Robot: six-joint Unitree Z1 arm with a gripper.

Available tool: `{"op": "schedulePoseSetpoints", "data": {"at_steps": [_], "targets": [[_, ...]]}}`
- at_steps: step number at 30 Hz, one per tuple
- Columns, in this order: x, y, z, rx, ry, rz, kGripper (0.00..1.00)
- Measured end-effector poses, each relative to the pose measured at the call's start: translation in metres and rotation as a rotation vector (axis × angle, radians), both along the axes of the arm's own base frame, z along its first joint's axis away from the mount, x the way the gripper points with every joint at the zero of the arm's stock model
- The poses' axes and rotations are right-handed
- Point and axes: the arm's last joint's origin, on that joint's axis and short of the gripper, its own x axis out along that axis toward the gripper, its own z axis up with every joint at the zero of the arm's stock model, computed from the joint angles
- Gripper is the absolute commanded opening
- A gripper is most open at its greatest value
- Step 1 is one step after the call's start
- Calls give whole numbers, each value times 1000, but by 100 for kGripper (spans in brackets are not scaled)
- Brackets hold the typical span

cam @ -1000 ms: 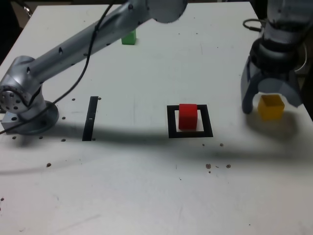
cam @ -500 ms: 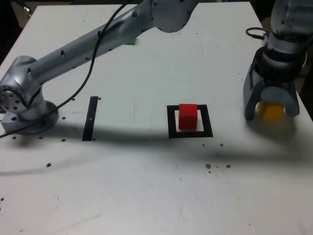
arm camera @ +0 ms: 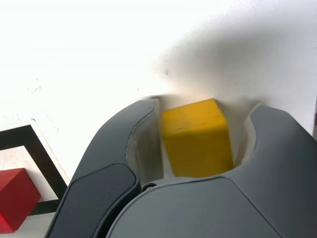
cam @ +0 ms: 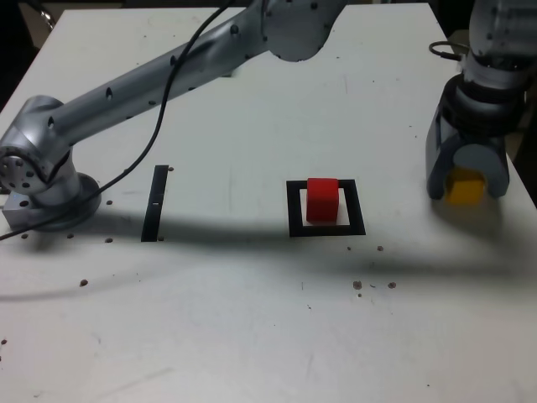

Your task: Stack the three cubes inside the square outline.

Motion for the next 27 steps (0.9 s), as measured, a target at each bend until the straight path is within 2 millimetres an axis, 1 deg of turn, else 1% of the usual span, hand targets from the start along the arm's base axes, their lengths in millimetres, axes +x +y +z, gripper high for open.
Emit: {"op": "schedulePoseSetpoints", "data": {"at_steps": [12,17,22,24,27], "targets": [[1,0,2,-10,-11,1,9],[0,0,4,-20,-12,1,8],[-5,-1,8,-39,7,-11,8],[-10,-1,15,-44,13,-20,8],[-22,0,36,-47,10,-39,8]]}}
